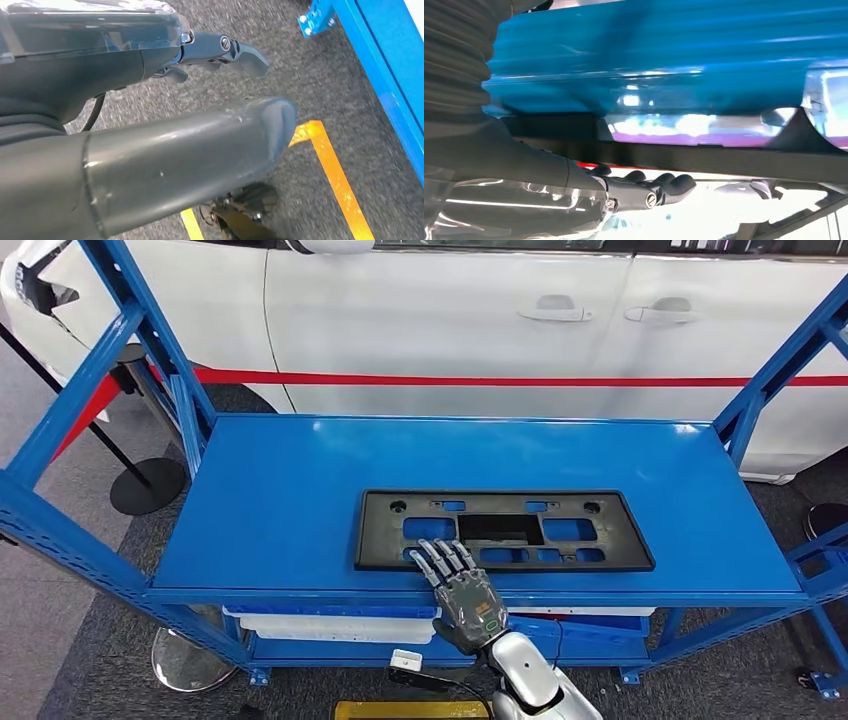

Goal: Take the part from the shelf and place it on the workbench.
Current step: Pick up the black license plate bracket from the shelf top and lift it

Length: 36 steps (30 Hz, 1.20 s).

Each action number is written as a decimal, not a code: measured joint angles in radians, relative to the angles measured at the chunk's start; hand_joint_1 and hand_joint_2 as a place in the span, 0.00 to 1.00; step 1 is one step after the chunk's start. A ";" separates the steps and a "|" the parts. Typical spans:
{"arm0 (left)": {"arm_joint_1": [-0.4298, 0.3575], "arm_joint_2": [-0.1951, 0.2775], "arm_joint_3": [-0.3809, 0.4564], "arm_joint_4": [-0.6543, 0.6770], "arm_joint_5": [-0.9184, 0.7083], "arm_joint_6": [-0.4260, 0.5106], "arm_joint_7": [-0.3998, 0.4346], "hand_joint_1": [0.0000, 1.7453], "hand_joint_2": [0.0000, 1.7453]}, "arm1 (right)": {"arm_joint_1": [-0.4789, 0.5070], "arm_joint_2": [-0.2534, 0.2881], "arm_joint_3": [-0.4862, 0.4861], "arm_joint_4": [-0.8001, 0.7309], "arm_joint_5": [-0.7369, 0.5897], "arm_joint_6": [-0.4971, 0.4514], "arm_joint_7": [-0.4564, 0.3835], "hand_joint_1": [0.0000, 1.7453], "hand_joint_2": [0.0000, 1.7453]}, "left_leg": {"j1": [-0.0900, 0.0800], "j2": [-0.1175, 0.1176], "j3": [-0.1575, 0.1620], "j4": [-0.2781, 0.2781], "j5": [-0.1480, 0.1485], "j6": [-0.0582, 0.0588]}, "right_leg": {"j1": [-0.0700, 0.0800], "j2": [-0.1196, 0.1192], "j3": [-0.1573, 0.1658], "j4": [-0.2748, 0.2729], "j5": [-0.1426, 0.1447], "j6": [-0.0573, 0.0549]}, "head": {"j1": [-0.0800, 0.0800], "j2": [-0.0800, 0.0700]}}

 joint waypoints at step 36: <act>0.010 0.001 0.003 0.000 0.010 0.001 -0.006 0.00 0.00 | 0.016 -0.078 0.001 -0.429 -0.320 0.150 -0.115 0.00 1.00 | -0.005 -0.006 -0.022 0.004 0.017 -0.004 | 0.006 0.004 0.056 -0.103 0.085 -0.021 | 0.003 0.000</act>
